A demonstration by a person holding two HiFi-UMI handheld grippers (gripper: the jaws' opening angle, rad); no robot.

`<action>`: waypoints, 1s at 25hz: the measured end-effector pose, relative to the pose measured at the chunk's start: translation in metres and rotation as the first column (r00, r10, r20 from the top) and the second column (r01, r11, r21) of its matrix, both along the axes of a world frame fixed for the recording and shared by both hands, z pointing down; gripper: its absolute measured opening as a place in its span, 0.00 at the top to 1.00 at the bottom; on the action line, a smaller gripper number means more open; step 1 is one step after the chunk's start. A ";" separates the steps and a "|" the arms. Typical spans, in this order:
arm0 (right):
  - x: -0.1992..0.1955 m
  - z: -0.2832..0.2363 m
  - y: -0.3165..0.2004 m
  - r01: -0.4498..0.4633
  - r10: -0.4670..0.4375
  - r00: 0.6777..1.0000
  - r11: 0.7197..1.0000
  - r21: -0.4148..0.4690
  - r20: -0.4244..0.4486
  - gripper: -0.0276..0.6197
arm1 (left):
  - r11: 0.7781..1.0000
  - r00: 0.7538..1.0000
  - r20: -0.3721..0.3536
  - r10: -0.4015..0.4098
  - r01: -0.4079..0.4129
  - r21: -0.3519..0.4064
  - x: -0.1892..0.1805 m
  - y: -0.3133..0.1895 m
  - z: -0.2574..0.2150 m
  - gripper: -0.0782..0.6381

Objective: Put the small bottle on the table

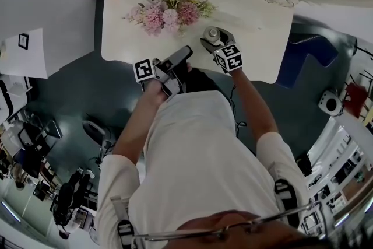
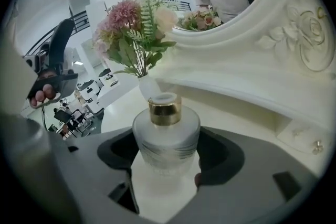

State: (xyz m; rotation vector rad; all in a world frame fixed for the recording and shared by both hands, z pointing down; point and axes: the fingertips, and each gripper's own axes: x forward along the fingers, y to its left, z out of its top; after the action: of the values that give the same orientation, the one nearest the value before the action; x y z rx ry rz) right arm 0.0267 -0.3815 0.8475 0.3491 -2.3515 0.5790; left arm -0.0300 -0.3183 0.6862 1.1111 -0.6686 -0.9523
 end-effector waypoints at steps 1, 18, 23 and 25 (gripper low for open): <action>0.001 0.003 -0.001 -0.002 0.002 1.000 1.000 0.001 -0.005 0.43 | 1.000 1.000 0.001 0.004 -0.004 -0.002 0.002 0.000 0.001 0.38; 0.009 0.036 -0.008 -0.012 0.014 0.998 0.999 0.038 -0.064 0.43 | 0.999 0.999 -0.015 0.046 -0.047 -0.012 0.022 0.000 0.005 0.38; 0.001 0.037 -0.010 -0.024 0.026 0.999 0.999 0.047 -0.047 0.43 | 0.998 0.999 -0.001 0.054 -0.054 -0.015 0.020 0.001 0.008 0.38; 0.002 0.037 -0.012 -0.025 0.028 0.998 0.998 0.065 -0.051 0.43 | 0.998 0.998 -0.009 0.056 -0.056 -0.016 0.023 0.001 0.009 0.38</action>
State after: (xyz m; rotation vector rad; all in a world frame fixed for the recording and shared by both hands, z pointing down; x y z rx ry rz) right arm 0.0283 -0.3933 0.8844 0.4204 -2.3222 0.5022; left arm -0.0065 -0.3172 0.6952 1.1053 -0.6336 -0.9019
